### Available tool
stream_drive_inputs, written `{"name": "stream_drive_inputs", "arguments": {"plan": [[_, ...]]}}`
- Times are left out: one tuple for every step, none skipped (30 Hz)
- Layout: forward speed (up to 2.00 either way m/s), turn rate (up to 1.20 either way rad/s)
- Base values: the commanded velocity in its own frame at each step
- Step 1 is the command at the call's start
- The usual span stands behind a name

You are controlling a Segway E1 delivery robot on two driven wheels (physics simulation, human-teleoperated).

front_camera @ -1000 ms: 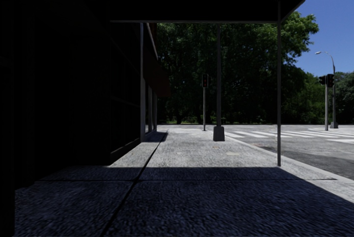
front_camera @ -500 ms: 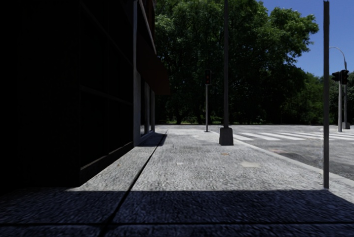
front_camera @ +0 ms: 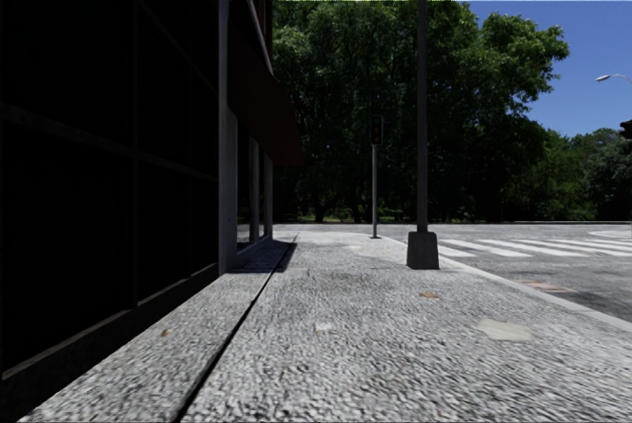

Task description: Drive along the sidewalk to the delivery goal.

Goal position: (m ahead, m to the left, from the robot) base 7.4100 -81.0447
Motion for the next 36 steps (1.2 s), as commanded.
{"name": "stream_drive_inputs", "arguments": {"plan": [[2.0, 0.0], [2.0, 0.0], [2.0, 0.0], [2.0, 0.0], [2.0, 0.0], [2.0, 0.0], [2.0, 0.0], [2.0, 0.0], [2.0, 0.0], [2.0, 0.0], [2.0, 0.0], [2.0, 0.0], [2.0, 0.0], [2.0, 0.0], [2.0, 0.0], [2.0, 0.0], [2.0, 0.0], [2.0, 0.0], [2.0, 0.0], [2.0, 0.0], [2.0, 0.0], [2.0, 0.0], [2.0, 0.0], [2.0, 0.0], [2.0, 0.0], [2.0, 0.0], [2.0, 0.0], [2.0, 0.0], [2.0, 0.0], [2.0, 0.0], [2.0, 0.0], [2.0, 0.0], [2.0, 0.0], [2.0, 0.0], [2.0, 0.0], [2.0, 0.0]]}}
